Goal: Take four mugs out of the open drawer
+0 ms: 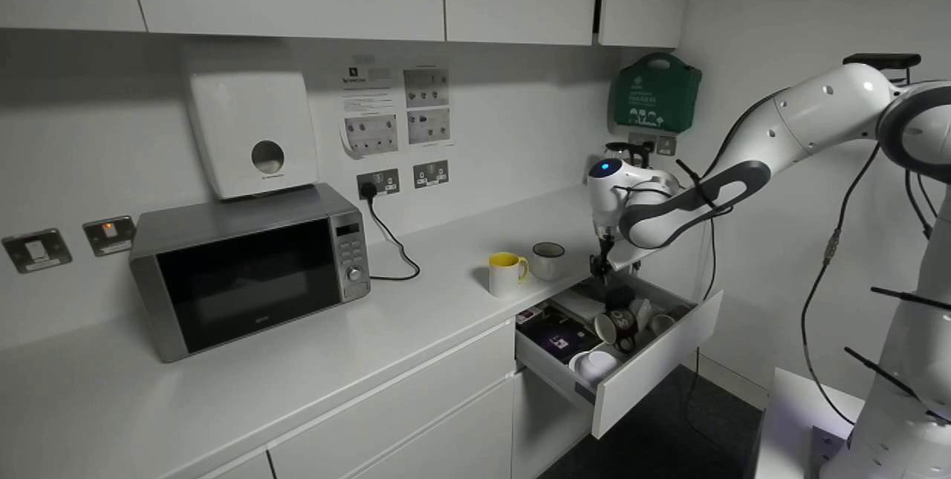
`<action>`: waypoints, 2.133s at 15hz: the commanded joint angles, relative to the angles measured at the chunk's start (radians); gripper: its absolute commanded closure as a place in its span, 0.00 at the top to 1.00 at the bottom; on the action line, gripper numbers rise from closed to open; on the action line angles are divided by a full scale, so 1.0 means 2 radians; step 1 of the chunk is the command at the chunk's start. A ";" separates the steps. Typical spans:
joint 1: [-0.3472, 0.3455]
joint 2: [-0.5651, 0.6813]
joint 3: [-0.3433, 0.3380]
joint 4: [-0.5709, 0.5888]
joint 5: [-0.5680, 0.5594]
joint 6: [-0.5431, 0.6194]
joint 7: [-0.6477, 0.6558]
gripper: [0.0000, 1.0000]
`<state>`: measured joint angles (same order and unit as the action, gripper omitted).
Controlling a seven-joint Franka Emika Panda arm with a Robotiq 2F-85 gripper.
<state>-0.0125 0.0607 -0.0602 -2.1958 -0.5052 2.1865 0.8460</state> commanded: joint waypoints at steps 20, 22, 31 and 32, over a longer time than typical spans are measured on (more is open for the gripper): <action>0.060 0.110 0.006 0.133 -0.084 -0.164 0.107 1.00; 0.062 0.119 0.007 0.140 -0.085 -0.170 0.113 1.00; 0.069 0.160 0.004 0.165 -0.120 -0.165 0.091 1.00; 0.068 0.165 0.004 0.169 -0.126 -0.166 0.090 1.00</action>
<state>0.1157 0.3547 -0.0454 -1.9037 -0.7073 1.8868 1.0421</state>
